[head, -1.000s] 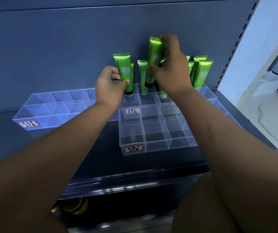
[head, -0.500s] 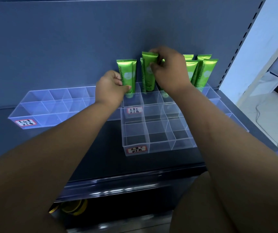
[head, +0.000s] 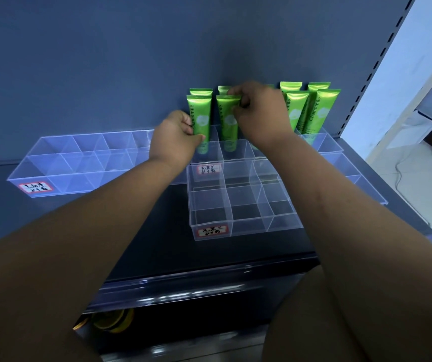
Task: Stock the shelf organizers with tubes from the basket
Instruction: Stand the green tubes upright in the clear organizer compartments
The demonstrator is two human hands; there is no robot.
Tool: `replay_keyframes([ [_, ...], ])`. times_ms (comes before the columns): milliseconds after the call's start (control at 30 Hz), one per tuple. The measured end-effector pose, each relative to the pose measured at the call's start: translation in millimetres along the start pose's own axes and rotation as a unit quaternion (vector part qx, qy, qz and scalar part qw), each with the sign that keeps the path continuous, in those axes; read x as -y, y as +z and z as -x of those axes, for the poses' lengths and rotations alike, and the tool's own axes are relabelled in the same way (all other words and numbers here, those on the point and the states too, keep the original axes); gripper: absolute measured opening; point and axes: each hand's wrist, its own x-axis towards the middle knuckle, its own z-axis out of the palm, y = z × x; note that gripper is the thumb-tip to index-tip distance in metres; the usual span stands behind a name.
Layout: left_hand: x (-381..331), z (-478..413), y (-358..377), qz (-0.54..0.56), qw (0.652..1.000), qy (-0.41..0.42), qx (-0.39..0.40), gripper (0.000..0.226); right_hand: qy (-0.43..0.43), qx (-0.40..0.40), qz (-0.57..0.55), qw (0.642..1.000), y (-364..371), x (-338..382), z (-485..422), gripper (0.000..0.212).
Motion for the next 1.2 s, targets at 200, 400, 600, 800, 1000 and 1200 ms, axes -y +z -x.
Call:
replay_keyframes([
  [200, -1, 2, 0, -0.012, 1.0, 0.011, 0.003, 0.031, 0.009, -0.017, 0.009, 1.0, 0, -3, -2, 0.043],
  [400, -1, 3, 1, -0.016, 1.0, 0.014, 0.001, 0.031, -0.017, -0.009, 0.064, 0.998, -3, 1, 1, 0.052],
  [600, 0, 3, 1, -0.022, 1.0, 0.011, 0.002, 0.03, -0.034, -0.005, 0.07, 0.997, -5, 1, 1, 0.05],
  [800, -2, 4, 1, -0.025, 1.0, 0.006, 0.003, 0.03, -0.037, -0.004, 0.077, 0.996, -5, 0, 2, 0.046],
  [1000, -2, 4, 2, -0.02, 1.0, 0.0, 0.005, 0.029, -0.049, -0.004, 0.09, 0.995, -6, 1, 3, 0.047],
  [1200, -6, 6, -1, 0.003, 0.999, 0.016, -0.038, 0.053, -0.071, -0.03, 0.15, 0.986, -7, 15, 10, 0.042],
])
